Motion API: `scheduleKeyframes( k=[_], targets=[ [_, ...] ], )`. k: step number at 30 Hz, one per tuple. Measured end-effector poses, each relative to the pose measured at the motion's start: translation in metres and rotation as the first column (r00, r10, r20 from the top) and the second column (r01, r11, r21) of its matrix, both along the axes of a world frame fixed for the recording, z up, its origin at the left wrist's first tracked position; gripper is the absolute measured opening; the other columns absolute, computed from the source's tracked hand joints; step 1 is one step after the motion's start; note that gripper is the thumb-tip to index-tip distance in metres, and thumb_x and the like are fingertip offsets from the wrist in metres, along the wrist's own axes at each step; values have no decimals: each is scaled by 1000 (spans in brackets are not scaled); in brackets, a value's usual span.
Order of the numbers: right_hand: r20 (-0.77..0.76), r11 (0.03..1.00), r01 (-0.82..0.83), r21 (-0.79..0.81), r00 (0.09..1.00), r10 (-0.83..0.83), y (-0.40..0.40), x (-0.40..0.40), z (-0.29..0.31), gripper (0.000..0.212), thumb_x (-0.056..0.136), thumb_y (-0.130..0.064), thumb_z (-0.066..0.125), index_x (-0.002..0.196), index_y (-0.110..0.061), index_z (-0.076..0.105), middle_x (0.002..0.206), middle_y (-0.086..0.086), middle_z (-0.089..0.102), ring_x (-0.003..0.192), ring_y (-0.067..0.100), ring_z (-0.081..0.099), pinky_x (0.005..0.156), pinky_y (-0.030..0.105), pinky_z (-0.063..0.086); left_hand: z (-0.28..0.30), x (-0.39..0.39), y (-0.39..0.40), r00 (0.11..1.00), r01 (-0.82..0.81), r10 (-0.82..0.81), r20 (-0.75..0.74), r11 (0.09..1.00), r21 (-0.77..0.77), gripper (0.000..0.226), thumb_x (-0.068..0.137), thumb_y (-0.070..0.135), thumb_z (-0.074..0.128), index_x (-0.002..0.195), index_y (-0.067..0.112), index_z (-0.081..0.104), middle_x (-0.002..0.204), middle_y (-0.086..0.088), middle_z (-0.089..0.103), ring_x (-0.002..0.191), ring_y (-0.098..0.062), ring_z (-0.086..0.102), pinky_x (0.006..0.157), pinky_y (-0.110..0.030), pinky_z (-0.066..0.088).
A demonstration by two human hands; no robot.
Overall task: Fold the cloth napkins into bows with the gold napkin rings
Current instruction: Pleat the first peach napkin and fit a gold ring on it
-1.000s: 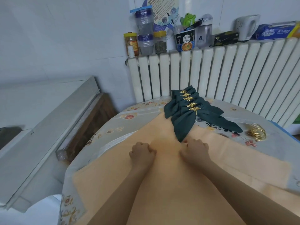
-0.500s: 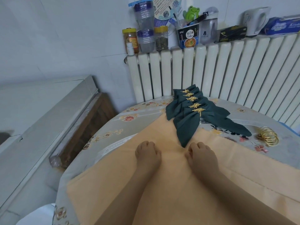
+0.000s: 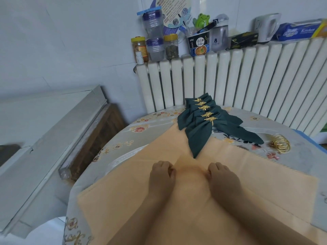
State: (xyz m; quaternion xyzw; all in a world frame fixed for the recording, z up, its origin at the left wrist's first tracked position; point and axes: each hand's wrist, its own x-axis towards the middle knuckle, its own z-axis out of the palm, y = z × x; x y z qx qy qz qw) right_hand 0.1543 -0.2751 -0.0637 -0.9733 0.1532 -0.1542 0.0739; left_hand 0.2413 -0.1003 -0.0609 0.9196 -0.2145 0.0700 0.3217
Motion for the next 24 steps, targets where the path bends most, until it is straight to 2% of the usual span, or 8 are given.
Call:
scheduleKeyframes(
  k=[3,4,6,11,13,15,18,24],
  targets=[
    [-21,1000,17,11,1000,-17,-4,-22,2,12,96,-29,49,99,-19,54,97,-3,55,87,20,57,57,28,35,1,-17,-2,1000,19,-19,13,1000,-24,4,83,12,61,85,10,65,92,-1,60,93,-18,49,76,-21,36],
    [-3,1000,0,1,1000,0,-5,-30,5,9,91,-26,59,93,-18,56,90,-2,57,80,21,58,55,29,35,2,-23,-3,1000,21,-21,16,999,-24,4,82,11,62,84,11,65,91,0,61,92,-19,50,76,-22,36],
    [42,999,-30,-32,999,31,-10,-41,6,22,69,-18,82,74,-17,61,72,0,58,59,23,55,48,30,37,3,-33,-5,999,19,-18,39,1000,-16,5,82,13,62,85,12,66,90,-1,62,91,-21,52,77,-25,39],
    [63,1000,8,-23,998,-7,-14,-62,13,26,59,-24,86,72,-22,64,70,-3,61,61,22,56,55,33,45,15,-45,-5,999,-38,39,-6,991,126,28,93,26,50,117,13,54,113,-3,57,108,-23,48,89,-31,38],
    [58,1000,3,-10,998,-2,-14,-71,14,22,64,-25,83,76,-21,66,73,-2,64,63,23,58,58,31,45,18,-49,0,997,-53,62,-52,984,168,34,94,27,47,126,15,46,120,-3,53,113,-23,46,92,-31,37],
    [47,999,27,25,999,-28,-13,-77,15,9,81,-26,69,86,-19,67,83,0,67,72,24,60,63,32,44,18,-52,7,994,-56,70,-79,984,171,36,96,25,44,131,16,42,124,-3,51,115,-21,46,93,-31,37],
    [31,991,44,124,998,-48,-15,-82,16,26,99,-30,40,115,-24,59,111,-4,63,96,19,60,74,31,46,16,-58,19,995,-64,76,-57,980,186,37,98,23,38,135,19,42,124,-3,49,113,-21,48,91,-31,39],
    [-109,992,46,114,993,-33,-13,-106,21,38,99,-38,33,135,-31,42,132,-10,48,109,12,58,81,28,46,14,-76,37,997,-43,59,-58,966,253,38,99,19,35,135,20,46,112,-4,46,101,-22,51,82,-29,41]
  ],
)
